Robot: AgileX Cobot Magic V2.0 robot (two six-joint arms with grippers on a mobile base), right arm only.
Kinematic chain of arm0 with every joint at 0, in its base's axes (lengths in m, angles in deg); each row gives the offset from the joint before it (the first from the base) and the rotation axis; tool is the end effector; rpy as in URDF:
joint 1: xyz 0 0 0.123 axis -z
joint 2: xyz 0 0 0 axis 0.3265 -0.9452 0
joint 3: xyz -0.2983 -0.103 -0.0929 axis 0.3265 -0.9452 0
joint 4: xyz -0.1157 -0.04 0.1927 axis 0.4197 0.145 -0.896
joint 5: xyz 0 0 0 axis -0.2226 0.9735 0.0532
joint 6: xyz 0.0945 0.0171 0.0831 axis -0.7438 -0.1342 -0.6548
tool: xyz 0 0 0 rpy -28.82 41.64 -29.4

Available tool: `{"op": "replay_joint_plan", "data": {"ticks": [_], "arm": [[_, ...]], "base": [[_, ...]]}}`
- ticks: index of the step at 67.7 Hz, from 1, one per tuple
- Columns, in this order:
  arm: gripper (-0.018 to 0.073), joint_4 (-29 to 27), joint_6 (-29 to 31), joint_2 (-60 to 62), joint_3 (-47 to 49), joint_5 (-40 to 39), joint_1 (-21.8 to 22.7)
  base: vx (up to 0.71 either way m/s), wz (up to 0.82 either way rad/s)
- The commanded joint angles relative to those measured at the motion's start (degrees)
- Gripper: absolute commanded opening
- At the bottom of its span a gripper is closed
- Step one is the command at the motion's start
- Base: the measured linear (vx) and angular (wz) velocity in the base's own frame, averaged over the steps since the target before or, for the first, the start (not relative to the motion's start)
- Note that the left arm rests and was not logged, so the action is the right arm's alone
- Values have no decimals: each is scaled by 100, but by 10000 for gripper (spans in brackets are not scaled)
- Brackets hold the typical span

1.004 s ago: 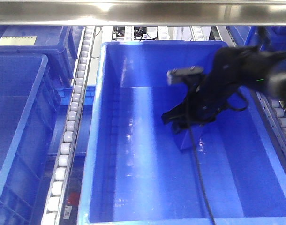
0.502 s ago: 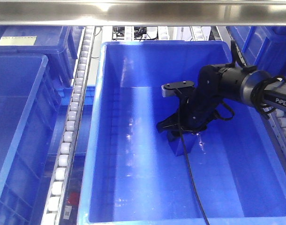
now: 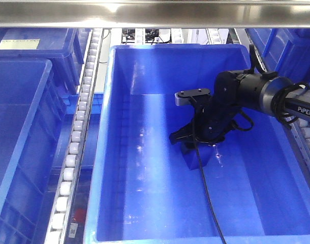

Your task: Pour parts from conveyor to right shelf

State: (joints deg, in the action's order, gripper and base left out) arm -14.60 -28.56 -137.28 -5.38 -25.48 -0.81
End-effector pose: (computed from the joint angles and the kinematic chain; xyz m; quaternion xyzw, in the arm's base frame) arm 0.3849 0.1530 0.2039 -0.1682 0.9766 0.0725 0.1123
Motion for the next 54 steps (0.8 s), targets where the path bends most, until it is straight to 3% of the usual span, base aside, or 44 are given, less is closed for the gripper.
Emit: {"op": "replay_joint_plan", "data": {"ticks": [1, 9, 26, 44, 54], "arm": [[548, -51, 12, 316, 189, -101, -10], [619, -50, 12, 471, 189, -139, -10], [549, 27, 17, 1165, 39, -348, -10], [409, 165, 41, 2323, -1083, -1019, -10], [222, 159, 128, 3253, -1971, -1738, -10]], "base": [[0, 0], [0, 0], [0, 0], [0, 0], [0, 0]]}}
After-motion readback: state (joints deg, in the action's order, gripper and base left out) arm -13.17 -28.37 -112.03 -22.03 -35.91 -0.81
